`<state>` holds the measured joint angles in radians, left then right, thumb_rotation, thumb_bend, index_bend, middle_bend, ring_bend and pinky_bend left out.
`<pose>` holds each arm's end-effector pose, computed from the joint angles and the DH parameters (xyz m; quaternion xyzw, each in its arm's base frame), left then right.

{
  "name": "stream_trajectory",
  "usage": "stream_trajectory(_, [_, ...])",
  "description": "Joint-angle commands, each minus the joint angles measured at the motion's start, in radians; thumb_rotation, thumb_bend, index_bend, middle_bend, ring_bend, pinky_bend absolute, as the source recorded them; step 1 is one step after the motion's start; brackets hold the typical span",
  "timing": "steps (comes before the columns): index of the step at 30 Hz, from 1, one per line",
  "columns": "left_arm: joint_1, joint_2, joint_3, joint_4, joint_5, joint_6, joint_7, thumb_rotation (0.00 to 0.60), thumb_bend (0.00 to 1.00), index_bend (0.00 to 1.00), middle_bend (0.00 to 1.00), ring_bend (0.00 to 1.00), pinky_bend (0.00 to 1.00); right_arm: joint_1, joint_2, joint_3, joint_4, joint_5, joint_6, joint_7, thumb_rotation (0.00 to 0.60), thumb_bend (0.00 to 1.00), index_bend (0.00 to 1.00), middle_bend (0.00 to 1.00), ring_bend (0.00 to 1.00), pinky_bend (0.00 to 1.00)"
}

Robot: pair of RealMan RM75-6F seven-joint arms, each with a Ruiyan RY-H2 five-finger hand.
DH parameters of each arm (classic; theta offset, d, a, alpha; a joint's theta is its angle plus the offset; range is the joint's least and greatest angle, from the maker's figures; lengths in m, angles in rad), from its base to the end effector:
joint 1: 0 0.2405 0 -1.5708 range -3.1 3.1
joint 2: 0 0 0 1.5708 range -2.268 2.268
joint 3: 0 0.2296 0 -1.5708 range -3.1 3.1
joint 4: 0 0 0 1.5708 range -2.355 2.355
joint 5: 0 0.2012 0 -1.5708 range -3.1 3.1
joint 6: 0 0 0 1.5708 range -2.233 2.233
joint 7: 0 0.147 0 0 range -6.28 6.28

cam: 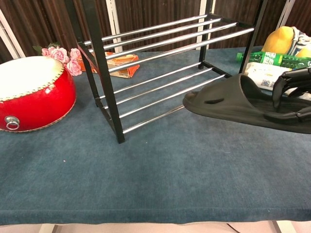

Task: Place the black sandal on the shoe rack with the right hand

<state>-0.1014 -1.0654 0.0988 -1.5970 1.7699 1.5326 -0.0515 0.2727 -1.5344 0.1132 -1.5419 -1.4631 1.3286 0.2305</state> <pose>-0.2630 0.1504 0.1432 -0.6922 -0.3543 -0.3994 0.4856 -0.2048 -0.2313 0.0314 0.5239 -0.5354 0.5397 0.3843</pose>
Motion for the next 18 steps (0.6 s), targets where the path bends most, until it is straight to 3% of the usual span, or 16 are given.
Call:
stream_trajectory(1, [0.0,0.001,0.0,0.0,-0.001,0.001,-0.003,0.6,0.45,0.33,0.29,0.2,0.29,0.011,0.029,-0.004,-0.052,-0.007,-0.021,0.011,0.6,0.52,0.62,0.58,0.62,0.89])
stream_trajectory(12, [-0.001,0.002,0.002,-0.002,-0.001,-0.004,-0.002,0.6,0.45,0.33,0.29,0.2,0.29,0.056,0.042,0.006,-0.171,-0.04,-0.049,-0.036,0.6,0.52,0.62,0.58,0.62,0.89])
stream_trajectory(18, [-0.002,0.003,0.0,-0.003,-0.005,-0.005,-0.005,0.6,0.45,0.33,0.29,0.2,0.29,0.08,0.136,-0.005,-0.309,0.006,-0.139,-0.012,0.6,0.52,0.62,0.58,0.62,0.89])
